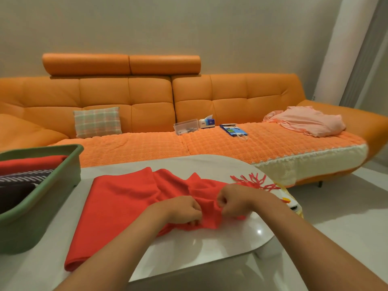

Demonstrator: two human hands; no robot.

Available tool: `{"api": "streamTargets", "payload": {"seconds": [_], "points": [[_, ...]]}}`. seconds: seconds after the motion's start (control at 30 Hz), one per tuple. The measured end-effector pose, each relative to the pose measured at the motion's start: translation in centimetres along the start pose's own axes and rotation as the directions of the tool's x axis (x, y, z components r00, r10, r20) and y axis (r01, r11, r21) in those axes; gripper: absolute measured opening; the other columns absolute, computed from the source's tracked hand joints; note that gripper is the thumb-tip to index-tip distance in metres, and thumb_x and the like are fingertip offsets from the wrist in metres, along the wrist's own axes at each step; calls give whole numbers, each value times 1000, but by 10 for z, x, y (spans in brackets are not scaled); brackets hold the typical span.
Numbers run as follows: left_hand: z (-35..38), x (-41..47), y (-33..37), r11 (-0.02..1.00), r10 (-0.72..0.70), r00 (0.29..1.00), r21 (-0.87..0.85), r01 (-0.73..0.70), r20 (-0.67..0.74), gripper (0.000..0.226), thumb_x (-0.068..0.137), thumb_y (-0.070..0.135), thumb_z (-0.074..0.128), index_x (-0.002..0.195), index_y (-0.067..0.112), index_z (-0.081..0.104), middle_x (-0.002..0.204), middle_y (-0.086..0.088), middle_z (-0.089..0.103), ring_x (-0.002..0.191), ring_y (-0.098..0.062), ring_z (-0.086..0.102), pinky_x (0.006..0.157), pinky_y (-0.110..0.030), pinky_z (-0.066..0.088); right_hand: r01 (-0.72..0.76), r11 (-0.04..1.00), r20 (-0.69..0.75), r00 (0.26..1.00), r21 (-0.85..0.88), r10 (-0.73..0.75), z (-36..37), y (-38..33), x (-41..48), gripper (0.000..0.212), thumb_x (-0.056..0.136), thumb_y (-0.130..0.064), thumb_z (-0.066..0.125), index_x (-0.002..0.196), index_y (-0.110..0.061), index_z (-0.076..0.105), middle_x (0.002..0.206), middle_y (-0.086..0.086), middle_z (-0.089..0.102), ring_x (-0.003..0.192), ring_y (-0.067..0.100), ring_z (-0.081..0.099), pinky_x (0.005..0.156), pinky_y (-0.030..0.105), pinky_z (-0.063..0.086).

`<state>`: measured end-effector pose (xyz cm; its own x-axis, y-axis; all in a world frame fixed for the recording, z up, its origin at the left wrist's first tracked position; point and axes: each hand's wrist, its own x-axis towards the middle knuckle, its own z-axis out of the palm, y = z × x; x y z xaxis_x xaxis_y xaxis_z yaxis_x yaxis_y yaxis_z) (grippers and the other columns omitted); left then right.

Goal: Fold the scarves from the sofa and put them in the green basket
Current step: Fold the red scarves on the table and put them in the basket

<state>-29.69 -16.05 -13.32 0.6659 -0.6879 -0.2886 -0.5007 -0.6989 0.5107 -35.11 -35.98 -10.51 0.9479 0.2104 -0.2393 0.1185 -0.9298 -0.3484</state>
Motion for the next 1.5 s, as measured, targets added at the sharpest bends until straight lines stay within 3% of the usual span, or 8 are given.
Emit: {"api": "streamTargets", "payload": {"seconds": [0.13, 0.27, 0.4, 0.67, 0.77, 0.87, 1.1, 1.5], "points": [[-8, 10, 9, 989, 50, 955, 147, -7, -293, 28, 85, 30, 45, 72, 18, 67, 71, 4, 68, 71, -15, 62, 68, -33, 50, -21, 886, -149, 984, 463, 101, 3, 12, 0, 21, 89, -28, 61, 70, -20, 63, 61, 0, 61, 57, 19, 52, 58, 35, 44], [-16, 45, 13, 988, 113, 845, 151, -38, -522, 23, 93, 21, 43, 79, 21, 61, 85, 3, 66, 85, -23, 59, 74, -37, 48, -110, 965, -564, 793, 239, 230, 0, 53, 26, 23, 97, -21, 50, 105, -28, 71, 109, -2, 69, 99, 18, 63, 88, 37, 51], [-18, 88, 11, 979, 106, 889, 204, -15, -445, 30, 97, 22, 47, 123, 25, 63, 124, -2, 61, 116, -23, 56, 99, -37, 44, -312, 944, -329, 907, -111, 262, -4, 78, 49, 39, 95, -36, 54, 134, -32, 59, 139, -1, 56, 129, 25, 49, 109, 45, 36], [-9, 127, -3, 960, 63, 920, 277, 50, -386, 58, 102, 17, 40, 156, 29, 20, 152, -5, 38, 133, -29, 45, 107, -42, 39, -211, 921, -696, 713, -328, -84, -1, 89, 63, 9, 77, -19, 63, 74, -27, 59, 78, -4, 61, 92, 26, 57, 107, 53, 26], [-11, 129, -9, 969, 71, 903, 245, 39, -423, 64, 99, 11, 43, 156, 28, 21, 148, -6, 43, 132, -27, 47, 105, -41, 40, 13, 912, -506, 829, -410, -239, -6, 78, 49, 20, 66, -13, 62, 65, -29, 51, 64, -10, 53, 77, 19, 55, 93, 39, 35], [-8, 126, -13, 960, 88, 925, 279, 20, -370, 51, 95, 15, 54, 144, 26, 48, 135, -5, 58, 126, -24, 52, 103, -35, 41, 1, 997, -125, 992, 75, 8, -8, 63, 31, 4, 79, -28, 66, 81, -30, 69, 65, -14, 65, 66, 6, 61, 71, 24, 45], [-12, 112, -8, 950, 217, 818, 307, -52, -532, 19, 93, 20, 52, 98, 21, 71, 98, -3, 58, 92, -25, 61, 78, -37, 49, -228, 973, -282, 933, 23, 225, -14, 67, 44, 43, 85, -57, 65, 121, -36, 67, 114, -11, 69, 108, 13, 62, 93, 34, 48], [-63, 152, 26, 981, -20, 792, -164, -102, -611, 13, 100, 19, 42, 98, 22, 54, 86, -3, 66, 74, -18, 60, 62, -32, 44, -128, 830, -148, 958, 543, 245, -29, 87, 74, 14, 86, -19, 58, 80, -15, 69, 73, 2, 64, 64, 21, 57, 61, 29, 44]]}}
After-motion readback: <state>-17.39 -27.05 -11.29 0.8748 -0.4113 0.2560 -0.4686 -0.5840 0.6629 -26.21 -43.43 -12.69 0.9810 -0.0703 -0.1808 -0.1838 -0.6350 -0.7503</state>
